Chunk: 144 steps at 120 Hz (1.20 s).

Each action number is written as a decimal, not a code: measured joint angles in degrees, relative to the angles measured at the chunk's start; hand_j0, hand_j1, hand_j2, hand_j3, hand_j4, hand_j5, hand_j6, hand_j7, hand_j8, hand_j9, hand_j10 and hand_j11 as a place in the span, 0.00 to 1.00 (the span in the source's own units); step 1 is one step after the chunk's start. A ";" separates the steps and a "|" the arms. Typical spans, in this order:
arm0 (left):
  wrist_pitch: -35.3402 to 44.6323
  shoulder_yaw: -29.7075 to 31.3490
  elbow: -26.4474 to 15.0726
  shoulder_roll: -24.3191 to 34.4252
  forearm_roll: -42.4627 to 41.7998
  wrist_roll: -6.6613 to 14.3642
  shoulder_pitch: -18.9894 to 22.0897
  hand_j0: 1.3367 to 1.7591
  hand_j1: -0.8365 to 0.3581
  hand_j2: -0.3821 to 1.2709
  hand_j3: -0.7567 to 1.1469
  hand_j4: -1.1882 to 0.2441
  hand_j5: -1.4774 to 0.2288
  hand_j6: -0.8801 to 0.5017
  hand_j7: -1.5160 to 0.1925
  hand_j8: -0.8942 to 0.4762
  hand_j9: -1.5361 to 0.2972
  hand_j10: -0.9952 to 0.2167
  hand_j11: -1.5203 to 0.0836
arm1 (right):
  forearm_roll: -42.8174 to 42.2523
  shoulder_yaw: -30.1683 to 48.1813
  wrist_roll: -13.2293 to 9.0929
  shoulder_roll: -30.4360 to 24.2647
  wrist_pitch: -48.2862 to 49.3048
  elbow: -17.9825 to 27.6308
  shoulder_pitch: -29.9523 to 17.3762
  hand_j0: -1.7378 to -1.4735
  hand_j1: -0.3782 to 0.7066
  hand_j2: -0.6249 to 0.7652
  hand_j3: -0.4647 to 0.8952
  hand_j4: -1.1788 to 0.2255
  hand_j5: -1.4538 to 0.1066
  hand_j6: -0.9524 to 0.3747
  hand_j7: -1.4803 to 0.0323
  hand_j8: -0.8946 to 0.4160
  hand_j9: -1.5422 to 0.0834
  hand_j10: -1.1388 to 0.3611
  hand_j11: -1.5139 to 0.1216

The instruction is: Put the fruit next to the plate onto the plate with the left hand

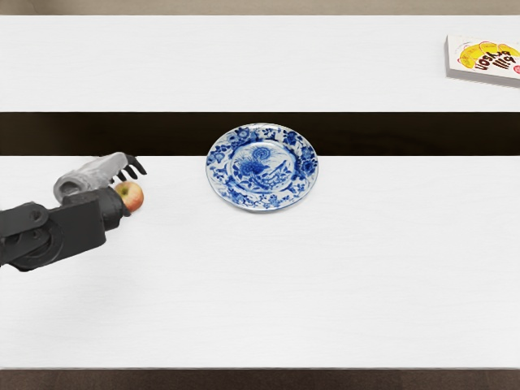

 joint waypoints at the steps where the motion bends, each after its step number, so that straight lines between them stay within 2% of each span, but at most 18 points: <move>1: 0.04 0.10 0.00 -0.03 0.00 0.00 0.00 0.76 0.57 0.28 0.40 0.55 0.55 0.34 0.57 0.36 0.54 0.49 0.61 | 0.00 0.00 0.00 0.00 0.00 0.00 0.00 0.30 0.05 0.45 0.34 0.83 0.92 0.70 0.96 0.67 0.93 0.75 0.91; 17: 0.31 1.35 0.04 -0.16 -0.03 -0.01 -0.17 0.76 0.57 0.28 0.40 0.54 0.54 0.33 0.57 0.35 0.54 0.48 0.61 | 0.00 0.00 0.00 0.00 0.00 0.00 0.00 0.30 0.05 0.45 0.34 0.83 0.92 0.70 0.96 0.67 0.93 0.75 0.91; 40: 0.44 1.95 0.05 -0.16 -0.11 -0.01 -0.18 0.76 0.50 0.30 0.40 0.48 0.49 0.30 0.51 0.29 0.48 0.41 0.54 | 0.00 0.00 0.00 0.00 0.00 0.00 0.00 0.30 0.05 0.45 0.34 0.83 0.92 0.70 0.96 0.67 0.93 0.75 0.91; 68: 0.43 1.83 0.05 -0.16 -0.51 -0.01 -0.18 0.75 0.48 0.35 0.40 0.42 0.43 0.30 0.45 0.30 0.42 0.34 0.47 | 0.00 0.00 0.00 0.00 0.00 0.00 0.00 0.30 0.05 0.45 0.34 0.83 0.92 0.70 0.96 0.67 0.93 0.75 0.91; 104: 0.30 1.89 0.05 -0.16 -0.71 0.06 -0.19 0.74 0.51 0.32 0.40 0.38 0.39 0.31 0.40 0.31 0.37 0.30 0.42 | 0.00 0.00 0.00 0.00 0.00 0.00 0.00 0.30 0.05 0.45 0.34 0.83 0.92 0.70 0.96 0.67 0.93 0.75 0.91; 112: 0.28 1.68 0.06 -0.16 -1.54 0.06 -0.54 0.75 0.51 0.36 0.40 0.38 0.37 0.31 0.39 0.32 0.36 0.29 0.41 | 0.00 0.00 0.00 0.00 0.00 0.00 0.00 0.30 0.05 0.45 0.34 0.83 0.92 0.70 0.96 0.67 0.93 0.75 0.91; 121: 0.27 0.17 0.06 -0.16 -4.88 0.05 -1.08 0.75 0.49 0.40 0.40 0.38 0.36 0.32 0.38 0.33 0.36 0.28 0.40 | 0.00 0.01 0.00 0.00 0.00 0.00 0.00 0.30 0.05 0.45 0.34 0.83 0.92 0.70 0.96 0.67 0.93 0.75 0.91; 130: 0.24 -2.26 0.06 -0.89 -8.39 0.06 -1.41 0.75 0.48 0.39 0.40 0.39 0.35 0.33 0.38 0.33 0.36 0.28 0.40 | 0.00 0.00 0.00 0.00 0.00 0.00 0.00 0.30 0.05 0.45 0.34 0.83 0.92 0.70 0.96 0.67 0.93 0.75 0.91; 144: 0.00 -8.49 0.06 -2.51 -14.46 0.05 -1.53 0.75 0.48 0.40 0.40 0.37 0.35 0.33 0.37 0.34 0.36 0.27 0.40 | 0.00 0.00 0.00 0.00 0.00 0.00 0.00 0.30 0.05 0.45 0.34 0.83 0.92 0.70 0.96 0.67 0.93 0.75 0.91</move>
